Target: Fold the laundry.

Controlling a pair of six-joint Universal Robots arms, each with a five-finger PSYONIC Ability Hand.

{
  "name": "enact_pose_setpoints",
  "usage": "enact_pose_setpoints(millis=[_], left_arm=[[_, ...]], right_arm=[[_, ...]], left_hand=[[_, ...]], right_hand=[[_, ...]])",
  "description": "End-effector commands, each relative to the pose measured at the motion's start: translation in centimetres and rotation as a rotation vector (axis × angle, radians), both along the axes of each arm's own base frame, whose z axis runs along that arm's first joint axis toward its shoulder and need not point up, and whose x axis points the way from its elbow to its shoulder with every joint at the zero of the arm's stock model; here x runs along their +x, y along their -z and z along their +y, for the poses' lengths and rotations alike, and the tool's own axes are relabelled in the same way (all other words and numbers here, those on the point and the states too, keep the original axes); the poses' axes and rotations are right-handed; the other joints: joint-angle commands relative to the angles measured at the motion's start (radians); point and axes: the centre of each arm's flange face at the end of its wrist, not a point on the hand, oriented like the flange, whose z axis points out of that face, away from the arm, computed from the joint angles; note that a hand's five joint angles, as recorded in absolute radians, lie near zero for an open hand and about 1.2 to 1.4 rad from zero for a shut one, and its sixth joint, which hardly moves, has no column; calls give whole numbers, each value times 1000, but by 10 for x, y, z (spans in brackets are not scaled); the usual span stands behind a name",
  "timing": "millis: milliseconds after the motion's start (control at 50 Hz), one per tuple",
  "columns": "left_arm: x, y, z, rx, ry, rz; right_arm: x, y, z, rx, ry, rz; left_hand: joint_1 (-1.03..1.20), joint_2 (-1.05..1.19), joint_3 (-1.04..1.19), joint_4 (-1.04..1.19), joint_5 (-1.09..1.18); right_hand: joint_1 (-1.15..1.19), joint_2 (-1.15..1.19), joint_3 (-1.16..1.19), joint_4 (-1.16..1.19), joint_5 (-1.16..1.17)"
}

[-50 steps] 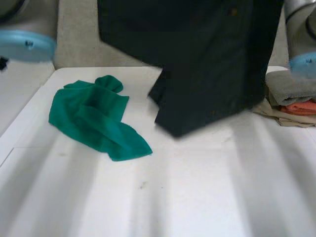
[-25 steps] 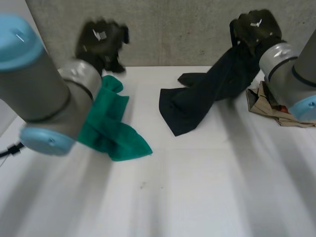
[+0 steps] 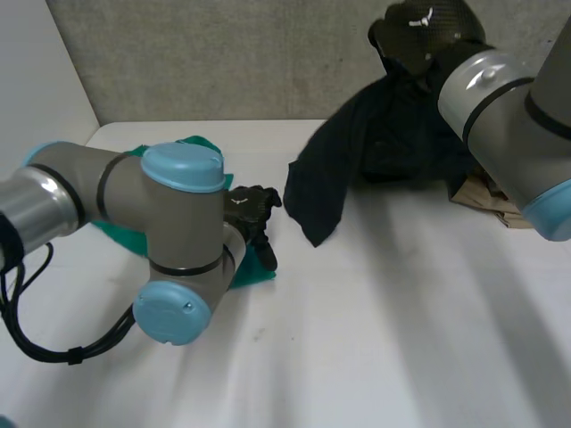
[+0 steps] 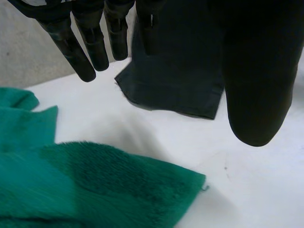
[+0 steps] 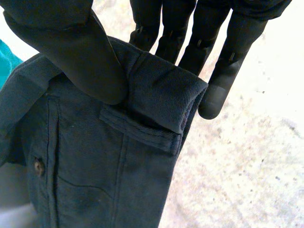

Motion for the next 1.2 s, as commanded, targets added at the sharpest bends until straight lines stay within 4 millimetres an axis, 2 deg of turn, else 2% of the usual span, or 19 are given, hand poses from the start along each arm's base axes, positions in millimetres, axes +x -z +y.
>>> enact_pose_setpoints(millis=[20,220,400,540,680,780,840,880,960,1020,1060,1160,1200], left_arm=[[-10,9,2,90,-30,71],[-24,17,11,171,-65,175],[-15,6,10,98,-231,200],[-8,-6,11,60,-293,216],[9,-26,17,17,-390,280],[19,-41,9,-82,-468,351],[17,-41,4,-114,-467,366],[14,-38,-1,-140,-451,360],[8,-24,-8,-165,-428,302],[10,-20,-14,-183,-449,276],[20,-22,-24,-204,-509,276],[46,-47,-43,-267,-619,313],[60,-63,-50,-291,-639,338]], right_arm=[[9,-21,37,-6,-27,-23],[18,-41,80,-19,-70,-76],[17,-51,110,37,-127,-132],[11,-55,114,58,-129,-167],[9,-54,116,69,-127,-174],[6,-51,120,97,-133,-191],[5,-53,121,103,-137,-207],[5,-55,125,110,-144,-226],[3,-58,128,125,-151,-243],[-1,-57,125,144,-137,-252],[-4,-56,122,154,-126,-261],[-14,-53,110,171,-91,-282],[-17,-49,102,177,-72,-280]], left_hand=[[-49,-41,-44,-40,-30],[-43,-35,-38,-34,-24],[19,27,23,27,37],[28,35,32,36,46],[28,35,32,36,46],[51,59,55,60,69],[89,97,94,98,108],[130,138,135,139,149],[382,390,387,391,401],[667,675,671,675,685],[1027,1035,1032,1036,1046],[1081,1089,1086,1090,1100],[1081,1089,1086,1090,1100]], right_hand=[[276,213,197,197,216],[276,213,197,197,216],[276,213,197,197,216],[276,213,197,197,216],[276,213,197,197,216],[276,213,197,197,216],[276,213,197,197,216],[276,213,197,197,216],[276,213,197,197,216],[276,213,197,197,216],[276,213,197,197,216],[276,213,197,197,216],[276,213,197,197,216]])
